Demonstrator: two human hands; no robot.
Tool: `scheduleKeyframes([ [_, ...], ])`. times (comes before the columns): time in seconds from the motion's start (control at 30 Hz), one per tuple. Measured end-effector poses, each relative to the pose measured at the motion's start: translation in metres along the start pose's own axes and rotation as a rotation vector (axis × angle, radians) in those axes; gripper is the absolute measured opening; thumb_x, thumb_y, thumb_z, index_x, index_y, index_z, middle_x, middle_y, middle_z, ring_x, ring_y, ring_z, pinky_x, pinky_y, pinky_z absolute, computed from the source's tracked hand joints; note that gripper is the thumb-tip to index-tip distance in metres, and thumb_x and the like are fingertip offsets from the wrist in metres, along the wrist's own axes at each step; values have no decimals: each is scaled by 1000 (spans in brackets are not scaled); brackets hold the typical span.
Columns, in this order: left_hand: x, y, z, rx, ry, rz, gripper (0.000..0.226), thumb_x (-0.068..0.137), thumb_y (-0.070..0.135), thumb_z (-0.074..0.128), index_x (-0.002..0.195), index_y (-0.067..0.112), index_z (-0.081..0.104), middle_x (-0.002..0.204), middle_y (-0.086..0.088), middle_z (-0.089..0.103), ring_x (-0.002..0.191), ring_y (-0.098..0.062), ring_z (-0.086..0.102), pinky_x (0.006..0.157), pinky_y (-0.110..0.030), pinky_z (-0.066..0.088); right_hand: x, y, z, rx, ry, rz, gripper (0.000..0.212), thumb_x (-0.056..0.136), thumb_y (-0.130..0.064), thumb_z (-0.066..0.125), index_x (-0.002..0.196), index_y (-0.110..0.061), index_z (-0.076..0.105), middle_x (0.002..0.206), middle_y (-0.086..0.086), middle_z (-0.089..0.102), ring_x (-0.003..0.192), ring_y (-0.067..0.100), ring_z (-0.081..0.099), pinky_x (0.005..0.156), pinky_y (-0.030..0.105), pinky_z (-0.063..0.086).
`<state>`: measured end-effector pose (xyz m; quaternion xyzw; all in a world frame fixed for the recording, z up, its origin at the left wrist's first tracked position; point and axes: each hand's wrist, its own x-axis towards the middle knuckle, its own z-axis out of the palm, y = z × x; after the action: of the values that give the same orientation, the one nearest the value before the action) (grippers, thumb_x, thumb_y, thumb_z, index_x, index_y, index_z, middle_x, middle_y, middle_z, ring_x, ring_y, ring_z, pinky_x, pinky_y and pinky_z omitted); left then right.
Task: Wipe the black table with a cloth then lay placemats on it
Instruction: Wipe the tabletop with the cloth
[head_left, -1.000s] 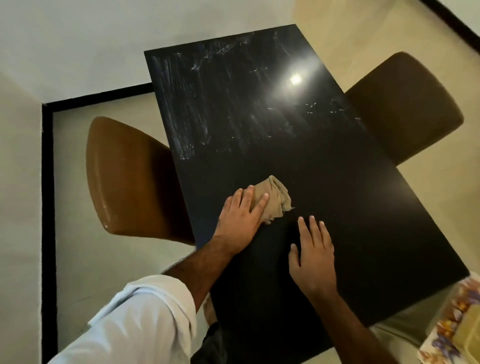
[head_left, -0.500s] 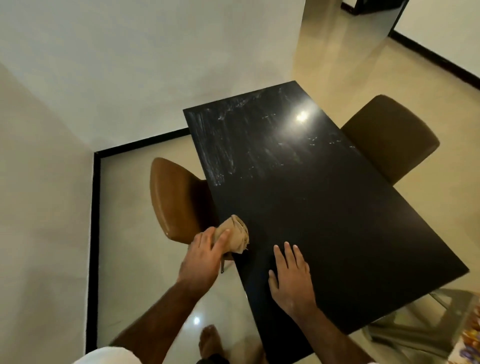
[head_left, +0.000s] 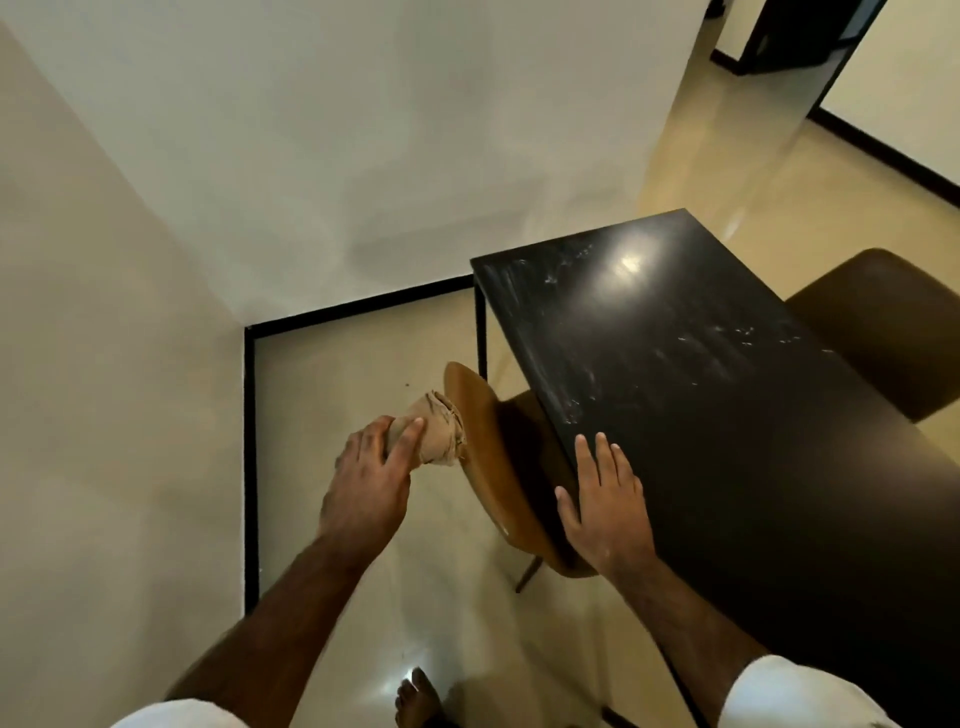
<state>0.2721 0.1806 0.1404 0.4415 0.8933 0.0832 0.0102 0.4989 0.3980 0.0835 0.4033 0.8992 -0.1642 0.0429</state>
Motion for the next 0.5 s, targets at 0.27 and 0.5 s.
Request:
scheduleKeyframes([
  [0.27,104,-110,-6,-11,-67,54,70,99,12,67,164,24,41,156,-24,47,133,-44,54,100,-63,58,95,-115,-12,40,53,55,81,111,-67,32,175,-28,2,184,4,2,170,31,3,135,56,15],
  [0.5,227,-168,7,13,-75,141,72,96,13,71,162,21,46,152,-25,51,129,-45,57,100,-61,57,217,-165,-4,128,72,94,83,110,-62,41,175,-24,8,184,8,8,169,33,8,134,59,19],
])
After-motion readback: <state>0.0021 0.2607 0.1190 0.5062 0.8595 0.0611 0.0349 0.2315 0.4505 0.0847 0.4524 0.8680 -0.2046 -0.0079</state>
